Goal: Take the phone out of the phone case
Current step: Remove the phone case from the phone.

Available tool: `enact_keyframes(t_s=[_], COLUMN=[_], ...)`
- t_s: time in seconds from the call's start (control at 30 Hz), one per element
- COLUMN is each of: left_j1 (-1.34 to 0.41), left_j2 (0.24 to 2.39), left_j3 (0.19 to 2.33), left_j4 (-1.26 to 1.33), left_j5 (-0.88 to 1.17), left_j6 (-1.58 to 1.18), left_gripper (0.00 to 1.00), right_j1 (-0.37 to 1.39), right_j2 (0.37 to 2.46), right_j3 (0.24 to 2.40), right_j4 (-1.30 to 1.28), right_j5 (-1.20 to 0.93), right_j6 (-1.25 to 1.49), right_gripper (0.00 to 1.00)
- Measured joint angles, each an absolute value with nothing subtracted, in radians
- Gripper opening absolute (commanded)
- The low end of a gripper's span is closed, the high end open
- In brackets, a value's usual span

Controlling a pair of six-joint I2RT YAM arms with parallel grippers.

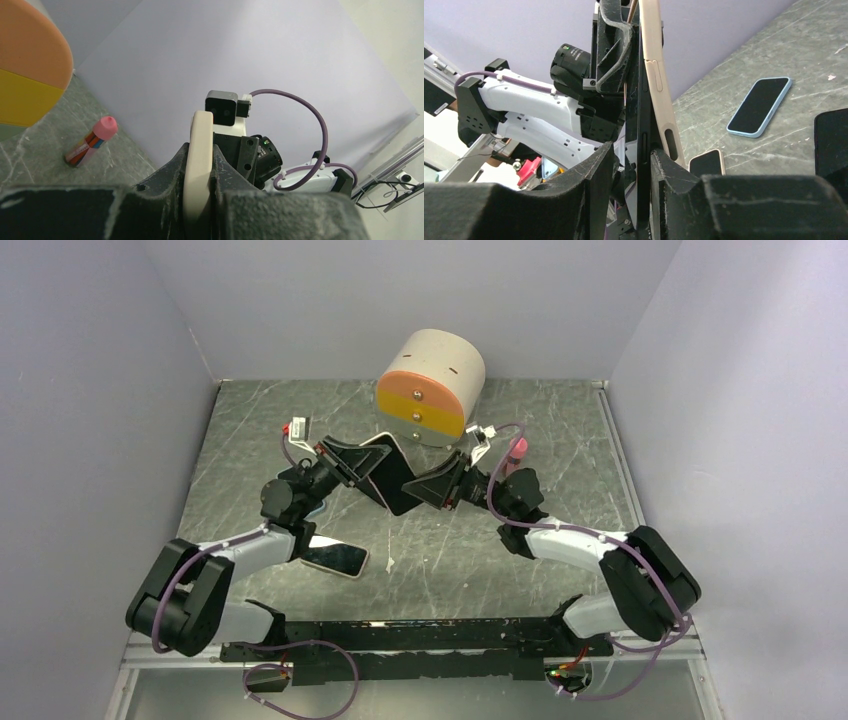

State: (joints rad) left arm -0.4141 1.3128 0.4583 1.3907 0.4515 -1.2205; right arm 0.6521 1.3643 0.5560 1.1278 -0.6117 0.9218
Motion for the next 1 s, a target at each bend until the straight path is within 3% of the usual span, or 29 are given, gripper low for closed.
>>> enact_keyframes(t_s=[0.47, 0.63, 0.8, 1.0], left_j1=[-0.453, -0.473, -0.492, -0.521], left_j2=[1.440, 1.494, 1.556, 1.588], left_j3=[0.497, 0.526, 0.533, 0.531], left_j4=[1.482, 1.488, 1.493, 1.419], left_j5=[0.483, 0.495, 0.512, 0.532], left_j6=[-1.229, -1.225, -1.223, -1.170], left_gripper=[0.02, 0.03, 0.19, 0.42], right_j1=[0.624, 0.599, 0.569, 0.544], right_j2=[1.382, 1.382, 1.373, 1.286], right_j3=[0.557, 0.542, 0.493, 0.403], right_j4=[1.123, 1.113, 1.099, 1.016], right_j5=[-0.631, -0.639, -0.659, -0.658], right_j6=[0.925, 0.925, 0.937, 0.915], right_gripper=[0.22, 0.12, 0.01, 0.00])
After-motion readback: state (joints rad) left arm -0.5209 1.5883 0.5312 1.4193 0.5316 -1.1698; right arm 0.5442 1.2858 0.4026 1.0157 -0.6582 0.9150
